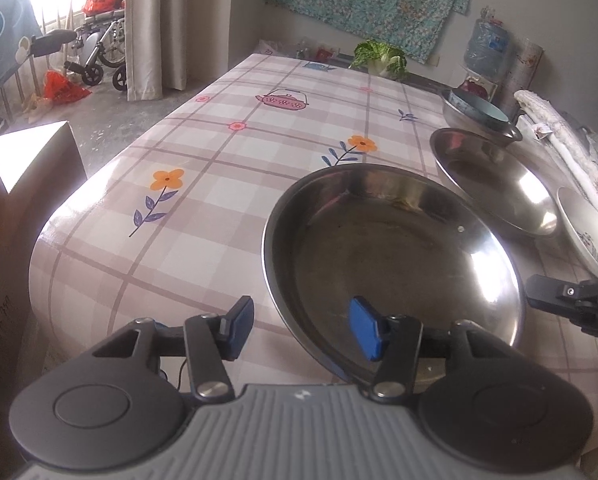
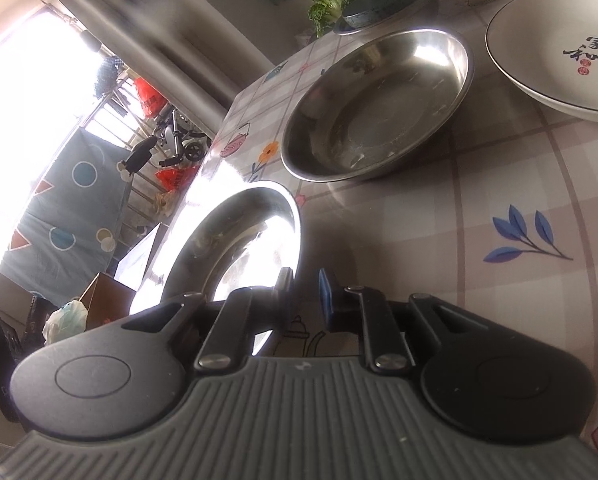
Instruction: Organize plates and bowls
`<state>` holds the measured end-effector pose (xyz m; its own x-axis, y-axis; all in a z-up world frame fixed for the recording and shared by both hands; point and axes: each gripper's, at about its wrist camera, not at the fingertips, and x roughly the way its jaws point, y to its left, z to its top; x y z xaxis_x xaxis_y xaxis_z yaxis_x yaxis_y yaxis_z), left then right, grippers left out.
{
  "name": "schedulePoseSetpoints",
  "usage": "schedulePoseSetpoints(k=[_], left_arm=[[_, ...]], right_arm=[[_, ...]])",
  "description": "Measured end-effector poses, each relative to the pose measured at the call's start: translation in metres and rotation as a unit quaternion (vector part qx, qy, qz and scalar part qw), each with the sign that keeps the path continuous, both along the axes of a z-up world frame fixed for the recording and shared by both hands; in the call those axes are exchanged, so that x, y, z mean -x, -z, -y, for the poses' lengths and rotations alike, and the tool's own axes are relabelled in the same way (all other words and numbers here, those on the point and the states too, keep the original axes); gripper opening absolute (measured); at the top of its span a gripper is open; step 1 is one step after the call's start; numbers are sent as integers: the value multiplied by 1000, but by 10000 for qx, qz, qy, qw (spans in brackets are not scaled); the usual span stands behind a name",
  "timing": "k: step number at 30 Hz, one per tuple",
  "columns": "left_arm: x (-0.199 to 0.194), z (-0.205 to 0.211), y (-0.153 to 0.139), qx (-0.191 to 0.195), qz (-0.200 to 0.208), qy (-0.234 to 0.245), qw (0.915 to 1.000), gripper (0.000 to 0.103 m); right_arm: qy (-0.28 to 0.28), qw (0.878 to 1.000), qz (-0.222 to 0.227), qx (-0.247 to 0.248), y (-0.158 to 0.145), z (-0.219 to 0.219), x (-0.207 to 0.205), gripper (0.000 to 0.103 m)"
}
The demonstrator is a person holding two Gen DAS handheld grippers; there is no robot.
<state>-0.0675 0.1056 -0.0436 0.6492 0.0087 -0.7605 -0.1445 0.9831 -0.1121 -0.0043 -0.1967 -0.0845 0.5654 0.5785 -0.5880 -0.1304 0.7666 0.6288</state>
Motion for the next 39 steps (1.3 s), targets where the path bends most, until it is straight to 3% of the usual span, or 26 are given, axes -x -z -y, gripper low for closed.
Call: schedulePoseSetpoints(k=[7, 19, 25, 29, 39], left_arm=[[-17, -7, 7, 41, -61, -28, 10000, 55], [-41, -1, 12, -161, 22, 197, 9997, 55], [-47, 3, 14, -275, 45, 306, 9991, 53], [-49, 2, 13, -272, 40, 258, 9993, 46], [-43, 4, 11, -177, 1, 298, 9994, 43]], right_arm=[[-35, 9999, -7, 129, 1, -11, -15, 21], [-84, 9967, 136, 794, 5, -38, -37, 23], [-90, 9945, 337, 984, 2, -47, -39, 19], [-168, 9942, 414, 979, 0, -49, -39, 15], [-95, 9931, 476, 1069, -3, -45, -34, 15]])
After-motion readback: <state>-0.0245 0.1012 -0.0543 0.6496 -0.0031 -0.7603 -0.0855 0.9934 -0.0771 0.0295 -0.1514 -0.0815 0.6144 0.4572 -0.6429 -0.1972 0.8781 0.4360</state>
